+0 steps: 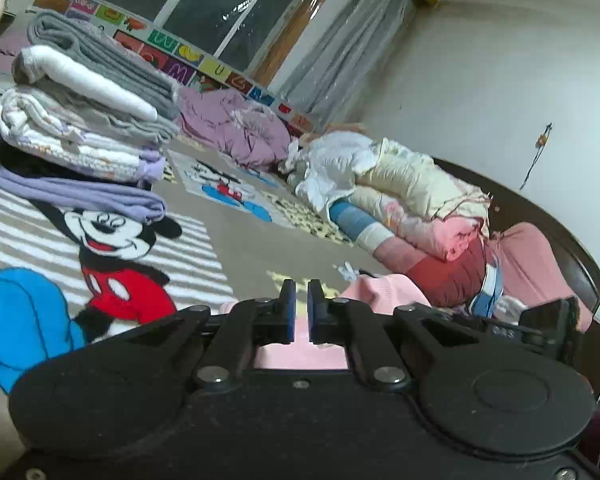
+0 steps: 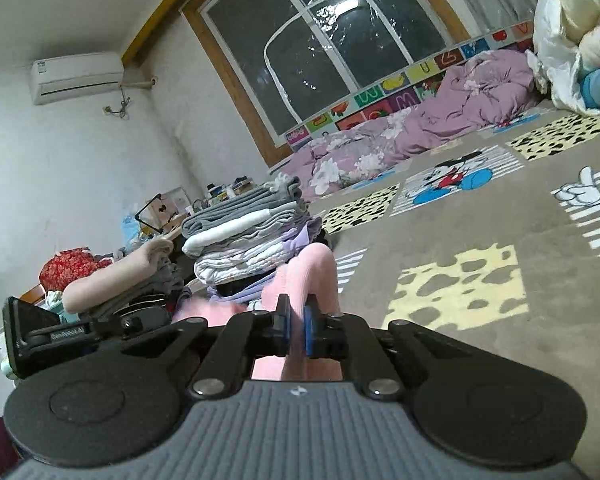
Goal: Fold clothes
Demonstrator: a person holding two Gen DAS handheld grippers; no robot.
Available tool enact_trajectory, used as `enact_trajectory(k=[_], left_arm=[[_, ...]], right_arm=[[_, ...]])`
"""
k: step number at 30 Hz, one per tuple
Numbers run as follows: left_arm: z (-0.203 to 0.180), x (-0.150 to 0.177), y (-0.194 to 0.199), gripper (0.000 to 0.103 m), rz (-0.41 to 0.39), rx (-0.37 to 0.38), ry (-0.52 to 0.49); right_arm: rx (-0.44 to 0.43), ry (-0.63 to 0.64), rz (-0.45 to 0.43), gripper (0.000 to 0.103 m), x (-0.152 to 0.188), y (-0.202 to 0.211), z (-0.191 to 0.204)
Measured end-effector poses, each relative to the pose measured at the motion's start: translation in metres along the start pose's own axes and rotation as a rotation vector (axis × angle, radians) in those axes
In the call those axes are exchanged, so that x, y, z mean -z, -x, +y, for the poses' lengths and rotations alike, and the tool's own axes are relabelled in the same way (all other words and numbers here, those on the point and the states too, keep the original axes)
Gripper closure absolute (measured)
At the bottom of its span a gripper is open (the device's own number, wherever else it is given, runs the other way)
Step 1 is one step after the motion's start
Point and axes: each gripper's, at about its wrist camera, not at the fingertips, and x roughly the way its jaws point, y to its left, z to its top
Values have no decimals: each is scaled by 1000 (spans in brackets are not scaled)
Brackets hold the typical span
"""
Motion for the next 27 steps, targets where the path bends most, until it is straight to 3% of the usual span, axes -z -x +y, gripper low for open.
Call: enact_trajectory(k=[3,4,6,8,10,12,13,14,15,17,20,22,24,25,27], left_arm=[[7,-1,-3,95,76,-37,76],[12,0,-3,79,95,-52,103],[19,3,-3,59,112,-84,136],[20,5,-5,59,133,-84,147],[13,8,-8,62,163,-85,119],[8,15,-16,81,195,-116,88],[6,17,-18,92,200,-142,72],[6,18,-18,94,189,-145,65],[6,17,-14,95,156,-129,86],[12,13,-5,95,97,-77,153],[29,15,-5,95,92,-72,262],[37,23,-15,95,150,-110,295],[41,26,-18,95,166,-121,326],[43,26,-17,93,168,-121,342],[46,26,-15,80,177,-131,369]], right_arm=[[34,2,40,95,6,-13,-3],[50,-21,61,95,9,-16,-8],[71,-69,114,94,16,-21,-16],[74,-117,169,90,20,-25,-23],[75,-141,168,84,20,-23,-24],[79,-159,167,56,22,-19,-24],[82,-140,169,57,24,-18,-21],[85,-121,170,64,26,-18,-19],[88,-102,172,78,28,-17,-17],[78,-94,152,88,29,-16,-14],[43,-66,76,88,13,-5,-7],[76,-72,116,88,16,-12,-13],[113,-151,194,87,28,-25,-32],[120,-160,186,87,29,-26,-34],[135,-147,184,70,28,-26,-32]])
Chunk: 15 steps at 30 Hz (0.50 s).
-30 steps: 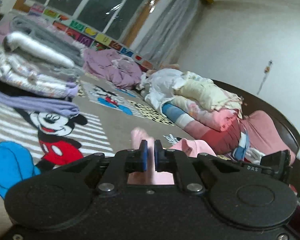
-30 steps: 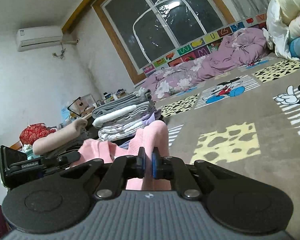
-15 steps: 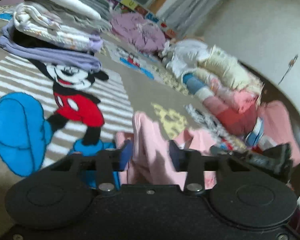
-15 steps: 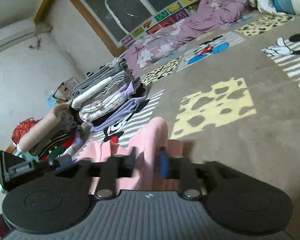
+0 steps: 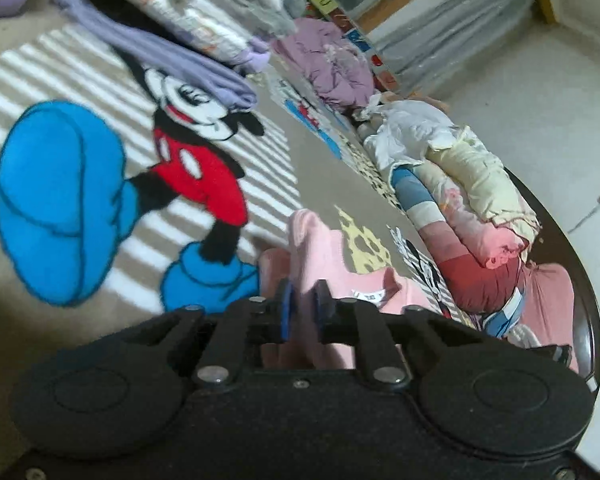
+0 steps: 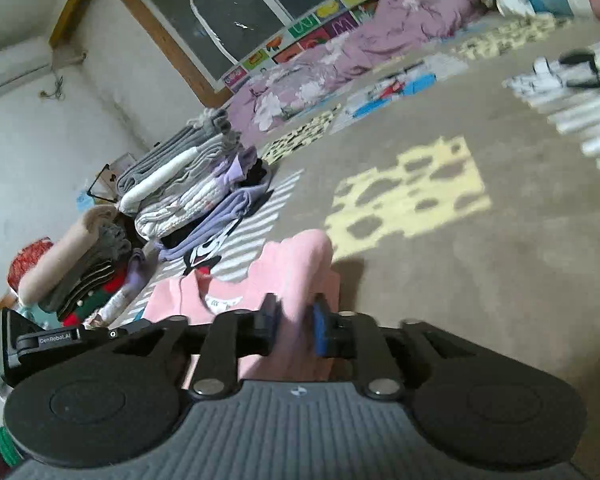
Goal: Fold clothes
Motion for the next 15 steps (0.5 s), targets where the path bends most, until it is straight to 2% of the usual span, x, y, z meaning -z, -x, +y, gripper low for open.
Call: enact_trajectory(k=[1,3,4,7,11,13,15], left_arm=[[-1,0,3,73,-8,-6,-6],[-10,-1,11,73,-52,-33,-58],[-21,-2,17,73,-86,-56,-128],[-57,-2,22,73,-151,-110,-391],[-80,7,7,73,-141,-66,-584],[-77,7,-9,73,-104,-88,-603],[-64,6,-26,73,-52,-131,-586]], right_arm=[[7,15,1,69,-1,1,3],[6,0,-3,68,0,3,2],[15,4,-16,68,-1,7,3],[58,151,-81,68,-7,19,24],[54,408,-122,68,-7,16,55],[54,491,-106,70,-5,8,64],[69,465,-60,70,-3,-4,56]])
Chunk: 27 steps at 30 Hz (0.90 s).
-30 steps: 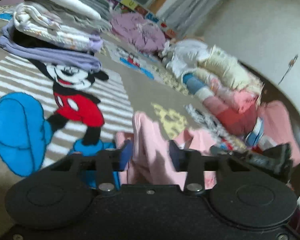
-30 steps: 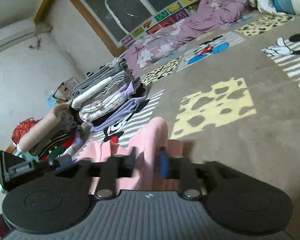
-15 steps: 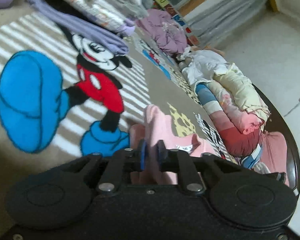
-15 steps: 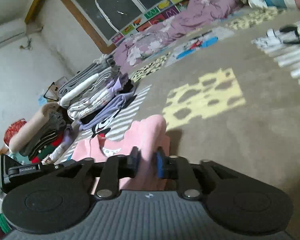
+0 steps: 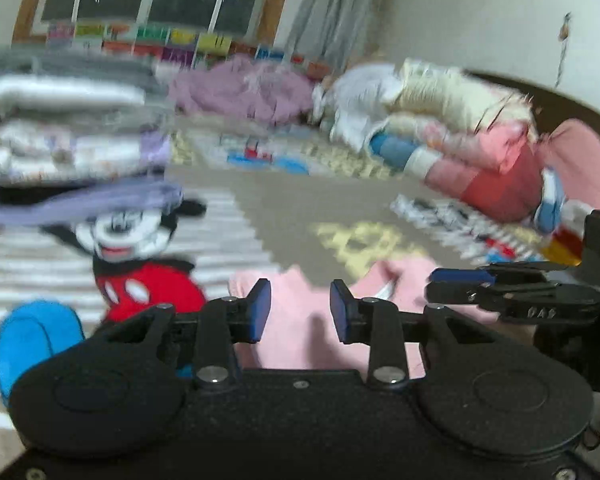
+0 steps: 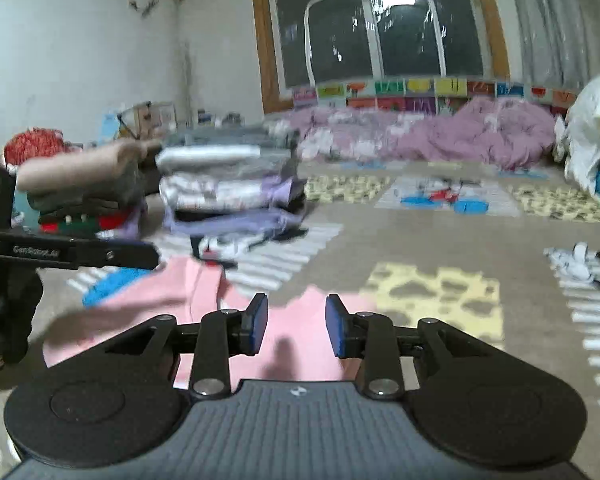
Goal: Fold clothes
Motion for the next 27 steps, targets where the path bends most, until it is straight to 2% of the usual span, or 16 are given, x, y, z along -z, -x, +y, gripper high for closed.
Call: enact_trajectory(k=[2,7,12,16,18,19,21,23,26,27], left_arm=[[9,6,-10,73,56,-7,40],[12,11,-15,73,71,3,57],[7,11,-13,71,71,-20,53],[-11,14,-2,71,13,-79,-39],[-12,13,8,70,-12,-75,-17],[-13,13,14,65,-24,-73,-7],[-14,13,24,63,-49,-69,14],[-26,12,33,63,-58,-51,-26],[-42,15,33,63,-29,-25,-116],[-43,19,28,63,10,-41,-132]], right_arm=[[-1,-65,48,70,5,-10,-11],[-51,-213,92,70,14,-16,-34],[-69,-246,107,70,19,-19,-35],[-50,-188,79,70,18,-13,-24],[-47,-138,45,65,15,-6,-16],[-42,-131,29,63,14,-2,-15],[-33,-118,-2,62,10,5,-11],[-43,-117,-20,62,6,14,-8],[-72,-32,-24,60,0,23,6],[-79,-28,-2,56,3,20,8]])
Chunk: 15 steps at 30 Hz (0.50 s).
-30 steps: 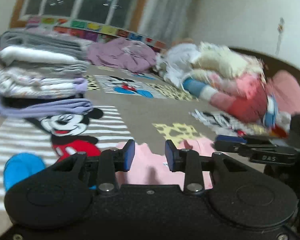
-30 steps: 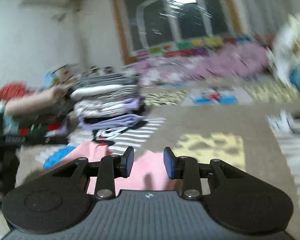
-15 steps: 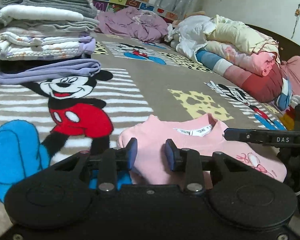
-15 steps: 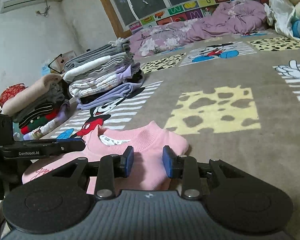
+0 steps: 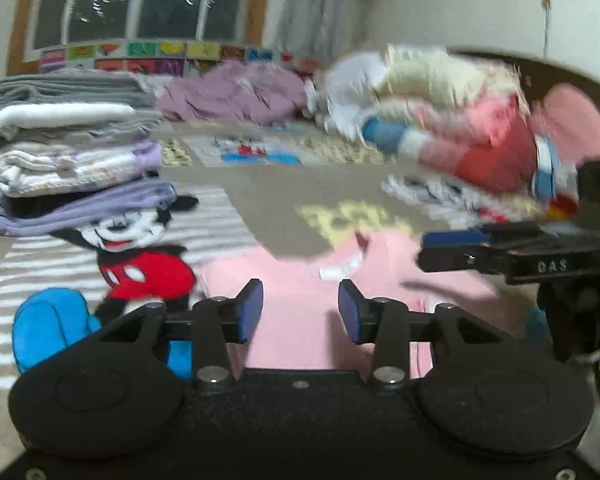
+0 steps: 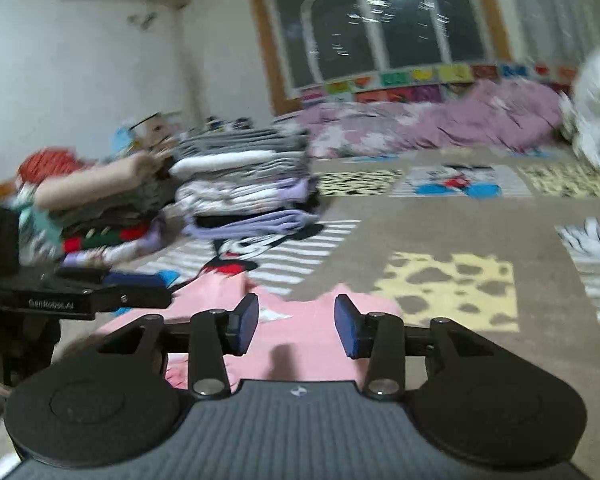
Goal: Fold clothes
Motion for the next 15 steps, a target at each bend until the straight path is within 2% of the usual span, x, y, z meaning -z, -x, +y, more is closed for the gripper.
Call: enact_trajectory(k=[2,3,7,10,12,13,15], left_arm=[[-1,9,-14,62,70,-32,-29],[-1,12,-16,62,64,-30,-30],[5,12,-20,60,63,-16,-6],[7,13,-14,59,40,-8,16],[6,14,3,58,-5,-24,60],[7,14,10,52,-19,-39,96],[13,14,23,47,-36,-45,183]], right_arm=[[-11,5,49,55,5,-8,1],[-3,-3,89,55,9,-16,-1],[-2,12,109,56,13,-26,-2],[13,24,83,57,14,-19,1],[40,26,28,56,15,-4,6],[58,16,4,56,17,5,9],[93,-43,-4,51,20,22,7]])
